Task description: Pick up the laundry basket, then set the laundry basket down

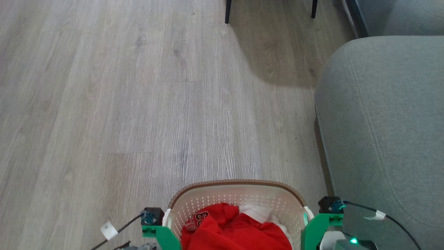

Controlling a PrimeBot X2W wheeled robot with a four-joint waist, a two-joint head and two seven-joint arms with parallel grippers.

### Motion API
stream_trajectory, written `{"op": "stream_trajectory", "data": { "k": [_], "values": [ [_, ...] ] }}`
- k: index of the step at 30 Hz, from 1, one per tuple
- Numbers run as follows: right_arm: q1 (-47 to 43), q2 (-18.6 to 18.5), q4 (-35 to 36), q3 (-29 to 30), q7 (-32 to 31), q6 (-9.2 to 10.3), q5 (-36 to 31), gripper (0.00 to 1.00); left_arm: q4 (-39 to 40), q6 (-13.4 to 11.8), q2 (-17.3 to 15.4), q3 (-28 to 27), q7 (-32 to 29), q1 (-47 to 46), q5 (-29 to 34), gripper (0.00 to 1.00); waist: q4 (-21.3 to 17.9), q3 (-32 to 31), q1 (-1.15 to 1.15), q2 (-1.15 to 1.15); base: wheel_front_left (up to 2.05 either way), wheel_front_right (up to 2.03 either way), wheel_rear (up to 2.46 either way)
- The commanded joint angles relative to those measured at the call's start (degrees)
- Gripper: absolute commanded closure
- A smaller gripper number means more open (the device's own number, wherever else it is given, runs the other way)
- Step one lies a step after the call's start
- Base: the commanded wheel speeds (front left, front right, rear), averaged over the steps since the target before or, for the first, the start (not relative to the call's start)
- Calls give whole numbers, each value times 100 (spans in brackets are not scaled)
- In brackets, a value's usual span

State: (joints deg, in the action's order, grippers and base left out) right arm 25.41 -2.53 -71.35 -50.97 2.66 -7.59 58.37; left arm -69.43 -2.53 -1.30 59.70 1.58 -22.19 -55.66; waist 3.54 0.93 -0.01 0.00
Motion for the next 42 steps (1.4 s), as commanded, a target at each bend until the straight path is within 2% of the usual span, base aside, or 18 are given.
{"op": "stream_trajectory", "data": {
  "k": [1, 32, 42],
  "values": [
    [208, -34, 42, -102, 117, 10, 46, 100, -16, -30, -158, -47, 63, -211, -43, 100, 0, 5, 1, 0, 0, 0, 0],
    [372, -34, -40, -891, 282, 10, 737, 100, -144, -20, -158, 255, 140, -268, -296, 100, -101, -28, 1, 0, 0, 0, 0],
    [589, -34, -80, -1117, 344, 10, 882, 100, -156, -57, -158, 288, 205, -408, -403, 100, -154, 191, 1, 0, 0, 0, 0]
  ]
}}
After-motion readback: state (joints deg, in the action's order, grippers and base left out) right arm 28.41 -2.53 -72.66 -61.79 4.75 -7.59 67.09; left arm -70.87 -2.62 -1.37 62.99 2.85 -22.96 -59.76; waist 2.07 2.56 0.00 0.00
